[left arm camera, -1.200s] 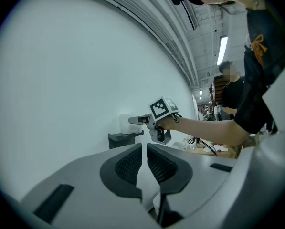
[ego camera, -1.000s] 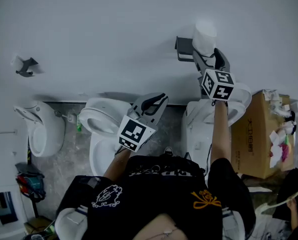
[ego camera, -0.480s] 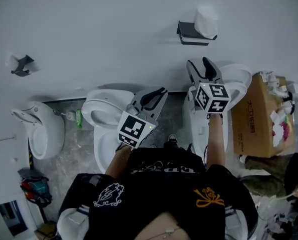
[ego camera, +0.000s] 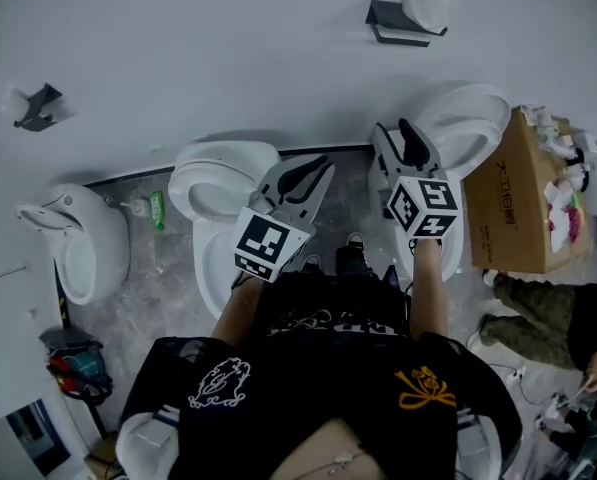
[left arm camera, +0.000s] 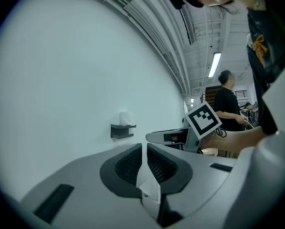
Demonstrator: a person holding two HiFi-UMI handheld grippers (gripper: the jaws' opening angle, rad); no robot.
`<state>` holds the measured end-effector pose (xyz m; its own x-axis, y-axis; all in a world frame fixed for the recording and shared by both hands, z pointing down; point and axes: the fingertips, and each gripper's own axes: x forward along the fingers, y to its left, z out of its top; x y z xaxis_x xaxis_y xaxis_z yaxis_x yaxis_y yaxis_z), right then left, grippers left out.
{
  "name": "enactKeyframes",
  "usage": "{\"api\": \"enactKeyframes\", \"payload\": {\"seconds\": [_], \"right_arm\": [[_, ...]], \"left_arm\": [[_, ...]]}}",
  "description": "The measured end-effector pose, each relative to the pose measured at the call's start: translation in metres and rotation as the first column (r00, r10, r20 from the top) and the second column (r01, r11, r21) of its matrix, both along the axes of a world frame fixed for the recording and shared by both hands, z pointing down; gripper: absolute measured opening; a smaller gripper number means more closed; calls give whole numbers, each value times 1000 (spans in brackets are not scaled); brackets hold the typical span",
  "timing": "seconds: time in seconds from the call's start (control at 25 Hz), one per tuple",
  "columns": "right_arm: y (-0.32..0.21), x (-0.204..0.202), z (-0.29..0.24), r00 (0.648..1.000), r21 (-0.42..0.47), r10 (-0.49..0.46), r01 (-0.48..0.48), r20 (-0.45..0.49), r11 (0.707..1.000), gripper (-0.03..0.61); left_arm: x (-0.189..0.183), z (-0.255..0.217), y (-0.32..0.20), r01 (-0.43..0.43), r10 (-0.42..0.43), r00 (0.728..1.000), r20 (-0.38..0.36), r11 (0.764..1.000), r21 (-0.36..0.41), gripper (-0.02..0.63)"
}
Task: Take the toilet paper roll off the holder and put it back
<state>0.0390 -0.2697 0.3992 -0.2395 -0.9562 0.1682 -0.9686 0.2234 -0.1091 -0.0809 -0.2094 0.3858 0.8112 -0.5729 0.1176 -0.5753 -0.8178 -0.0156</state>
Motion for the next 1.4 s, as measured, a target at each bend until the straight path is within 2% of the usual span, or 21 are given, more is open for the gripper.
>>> {"api": "enactKeyframes", "payload": {"seconds": [0.24, 0.56, 0.8, 1.08, 1.28, 1.4], "right_arm": [[41, -19, 8, 1000, -24, -13, 13, -3, 1000, 181], [76, -26, 4, 998, -22, -59, 59, -13, 998, 146], [117, -3, 3, 997, -31, -70, 71, 21, 997, 95], [182, 33, 8, 992, -45, -113, 116, 53, 992, 62], [228, 42, 14, 986, -47, -157, 160, 62, 986, 7], [252, 44, 17, 979, -41, -189, 193, 80, 980, 3]], "left_arm": [[-8, 5, 23, -2, 1, 1000, -23, 1000, -12, 48], [8, 3, 48, -20, 20, 999, -35, 1000, -15, 48], [38, 4, 74, -8, 7, 1000, -30, 999, -32, 48], [86, 9, 130, 22, -23, 1000, -19, 998, -57, 48], [103, 19, 175, 59, -59, 998, 7, 995, -77, 48], [109, 22, 200, 82, -80, 996, 29, 994, -77, 48]]}}
